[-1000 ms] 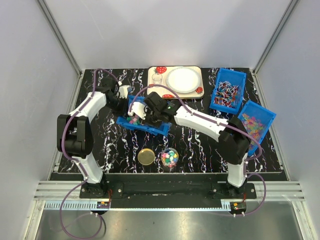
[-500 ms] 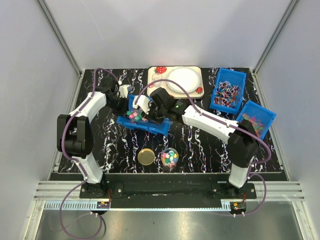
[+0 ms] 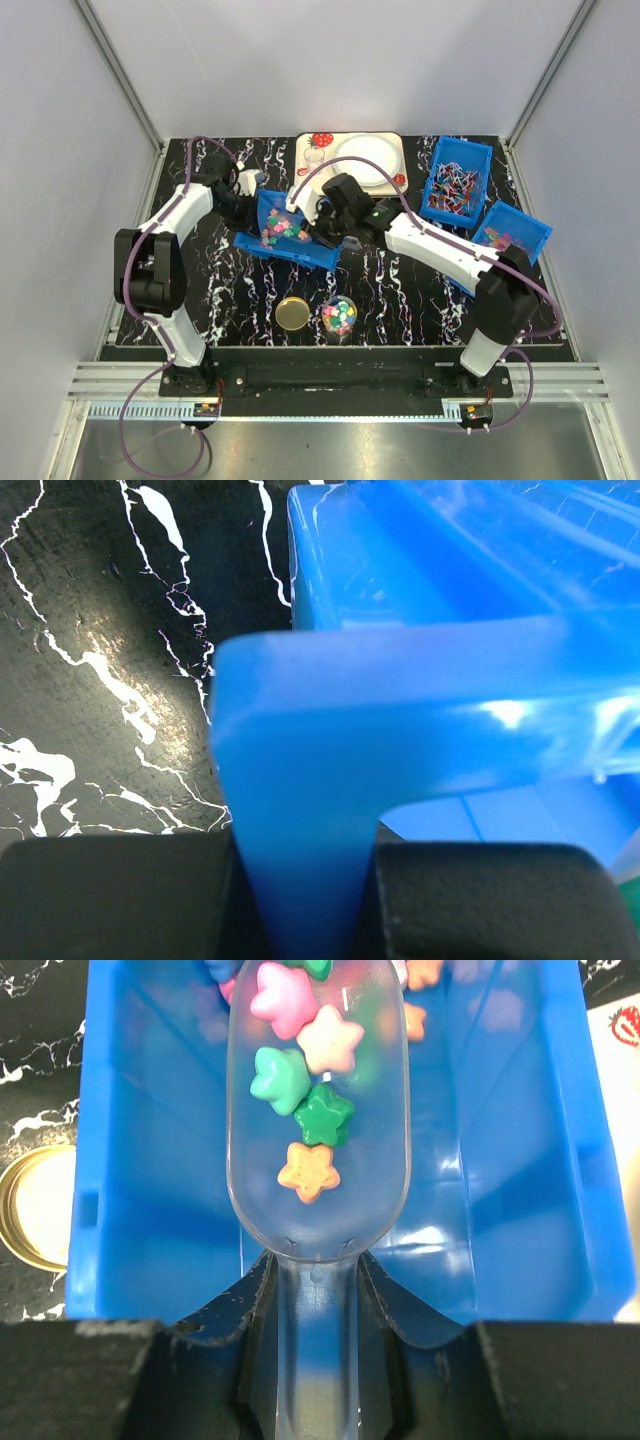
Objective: Pack the candies
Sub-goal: Scoop the fake candies from the storage box.
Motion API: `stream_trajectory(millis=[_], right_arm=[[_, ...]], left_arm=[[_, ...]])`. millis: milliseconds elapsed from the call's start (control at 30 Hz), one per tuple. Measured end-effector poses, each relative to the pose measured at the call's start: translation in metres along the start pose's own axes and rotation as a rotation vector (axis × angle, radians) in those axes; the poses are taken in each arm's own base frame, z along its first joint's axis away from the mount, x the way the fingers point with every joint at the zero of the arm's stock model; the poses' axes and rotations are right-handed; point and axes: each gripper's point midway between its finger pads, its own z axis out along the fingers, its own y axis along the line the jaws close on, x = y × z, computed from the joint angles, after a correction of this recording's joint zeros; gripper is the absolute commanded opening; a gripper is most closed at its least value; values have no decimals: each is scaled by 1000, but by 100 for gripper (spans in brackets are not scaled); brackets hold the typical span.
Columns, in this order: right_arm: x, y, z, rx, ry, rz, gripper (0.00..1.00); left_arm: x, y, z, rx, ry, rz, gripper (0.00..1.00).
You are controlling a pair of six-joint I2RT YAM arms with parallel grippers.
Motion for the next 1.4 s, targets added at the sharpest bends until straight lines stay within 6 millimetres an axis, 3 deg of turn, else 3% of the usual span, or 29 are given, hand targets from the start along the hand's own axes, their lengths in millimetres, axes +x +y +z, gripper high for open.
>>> stream_trajectory(millis=[200,467,900,1400], right_arm=[[4,-4,-19,8,-30,25,0],[-22,-6,-42,19,-130,29,0],[-9,-5,-39,18,-115,42,0],[-10,-8,-46,25,-149,44,0]], left_arm=[[0,0,0,0,0,-2,0],[0,0,0,0,0,-2,0],[0,0,0,1,0,-2,0],[0,0,0,1,0,-2,0]])
